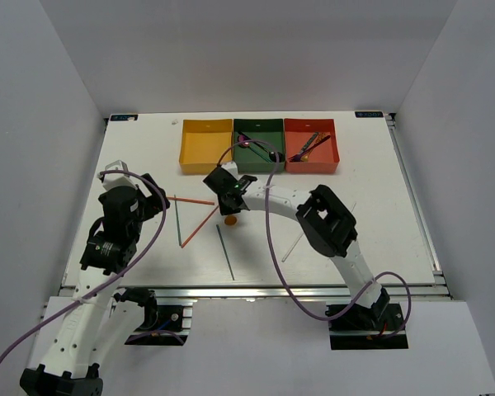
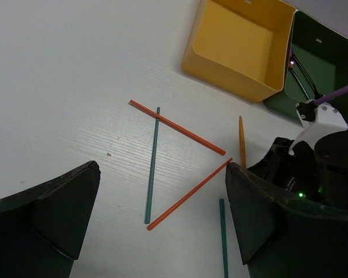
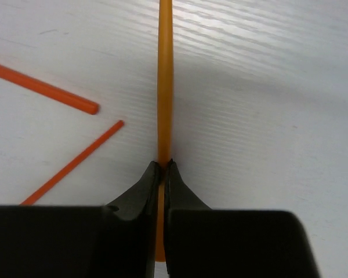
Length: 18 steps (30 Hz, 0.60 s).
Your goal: Sort the eating utensils into containers
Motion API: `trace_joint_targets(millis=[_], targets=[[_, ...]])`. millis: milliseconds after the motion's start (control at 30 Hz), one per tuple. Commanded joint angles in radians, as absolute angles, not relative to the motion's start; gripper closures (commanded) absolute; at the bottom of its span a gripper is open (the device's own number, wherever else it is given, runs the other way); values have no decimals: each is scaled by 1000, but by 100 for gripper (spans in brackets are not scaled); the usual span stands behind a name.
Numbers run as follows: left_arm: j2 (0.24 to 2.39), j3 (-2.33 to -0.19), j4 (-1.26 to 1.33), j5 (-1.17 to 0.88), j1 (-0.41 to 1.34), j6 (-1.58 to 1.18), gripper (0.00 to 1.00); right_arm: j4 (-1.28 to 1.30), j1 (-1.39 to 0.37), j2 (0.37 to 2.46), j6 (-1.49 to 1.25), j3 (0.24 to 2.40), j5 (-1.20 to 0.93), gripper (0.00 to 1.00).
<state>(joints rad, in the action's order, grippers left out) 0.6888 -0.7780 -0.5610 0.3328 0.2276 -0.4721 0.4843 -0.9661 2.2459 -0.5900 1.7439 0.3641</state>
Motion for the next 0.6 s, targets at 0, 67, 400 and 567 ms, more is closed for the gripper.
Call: trace_joint_targets(millis=[0, 67, 400, 567], targets=[[676, -776, -557, 333, 229, -474, 2, 531, -934, 2211, -623, 1646, 373, 100], [680, -778, -557, 331, 229, -474, 2, 535, -933, 2154, -611, 1606, 397, 100], [690, -776, -555, 327, 230, -472, 2, 290, -884, 1810, -21, 1471, 226, 100], [703, -778, -555, 330, 229, -472, 2, 258, -695, 1869, 296, 1574, 28, 100]])
